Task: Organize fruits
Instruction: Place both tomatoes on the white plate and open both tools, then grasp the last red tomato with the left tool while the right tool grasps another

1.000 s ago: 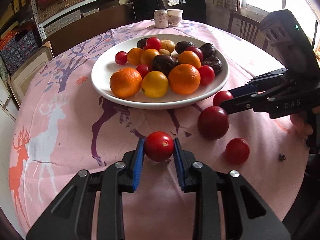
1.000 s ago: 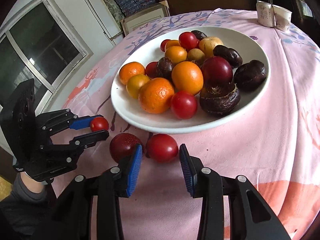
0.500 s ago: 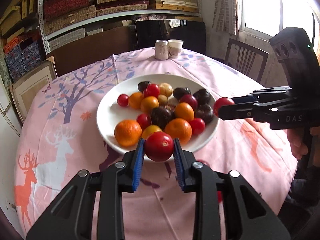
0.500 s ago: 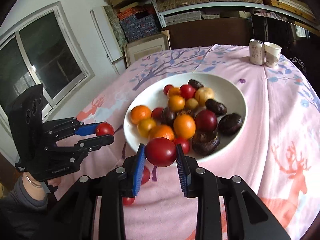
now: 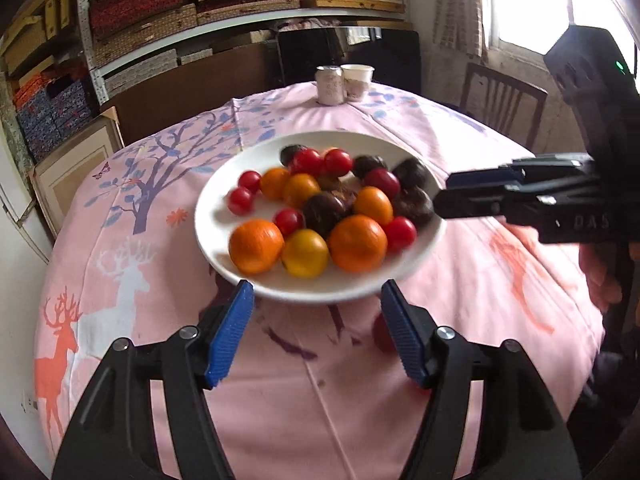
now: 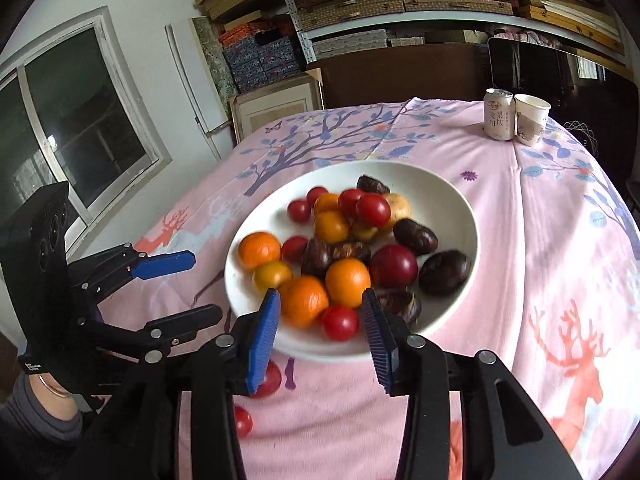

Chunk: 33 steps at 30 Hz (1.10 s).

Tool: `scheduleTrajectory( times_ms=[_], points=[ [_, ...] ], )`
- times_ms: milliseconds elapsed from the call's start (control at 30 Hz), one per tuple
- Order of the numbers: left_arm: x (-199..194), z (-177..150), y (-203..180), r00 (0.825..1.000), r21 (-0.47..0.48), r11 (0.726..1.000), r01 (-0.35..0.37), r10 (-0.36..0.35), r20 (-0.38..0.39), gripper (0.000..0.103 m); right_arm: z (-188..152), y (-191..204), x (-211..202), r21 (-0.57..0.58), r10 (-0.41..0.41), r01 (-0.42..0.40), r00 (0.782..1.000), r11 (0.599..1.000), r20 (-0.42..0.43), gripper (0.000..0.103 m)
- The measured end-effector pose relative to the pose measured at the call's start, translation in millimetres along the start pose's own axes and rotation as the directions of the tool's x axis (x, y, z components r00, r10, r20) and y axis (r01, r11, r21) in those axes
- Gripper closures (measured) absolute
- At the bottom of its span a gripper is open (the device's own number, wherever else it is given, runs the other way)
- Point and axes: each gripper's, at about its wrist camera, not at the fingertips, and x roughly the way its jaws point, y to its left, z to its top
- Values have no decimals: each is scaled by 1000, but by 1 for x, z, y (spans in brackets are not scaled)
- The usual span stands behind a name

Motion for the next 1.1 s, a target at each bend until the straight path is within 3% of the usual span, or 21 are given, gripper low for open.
scheduleTrajectory(
  times_ms=[133, 233, 333, 367, 600, 733, 800, 867, 967, 1100],
  points=[
    [-18, -31, -40, 1000, 57, 998, 22, -23, 20, 39, -25, 3, -7, -5, -17, 17, 1000, 1000, -20, 61],
    [-6, -40, -59, 999, 73, 997, 33, -32, -11, 58, -33, 5, -7, 1, -18, 18, 999, 1000, -31, 61],
    [17, -44, -62, 997, 44, 998, 48, -45, -70, 63, -36, 10, -5, -2, -14, 14, 999, 1000, -41, 61],
    [23, -45, -61, 995, 33, 998, 53, -50, -89, 76, -38, 12, -4, -7, -14, 13, 999, 1000, -45, 61],
    [-12, -49, -41, 998, -23, 999, 49, -50, -38, 76, -41, 43, 17, -89, -3, -6, 995, 996, -104, 61],
    [-24, -55, -23, 999, -59, 998, 13, -15, -47, 76, -37, 60, 42, -145, -50, 32, 991, 989, -126, 61],
    [-23, -58, -15, 998, -76, 997, -3, -2, -56, 76, -35, 62, 53, -140, -19, -2, 989, 990, -148, 58],
    [-23, -58, -9, 998, -92, 996, -8, 3, -57, 76, -34, 67, 56, -152, -1, -23, 987, 988, -158, 66],
    [-23, -55, -5, 999, -96, 995, -7, 3, -43, 76, -35, 65, 53, -139, 26, -51, 984, 989, -175, 67],
    [-23, -46, 0, 1000, -115, 993, 7, -9, -20, 76, -31, 55, 34, -90, 73, -86, 988, 992, -136, 67]
  ],
)
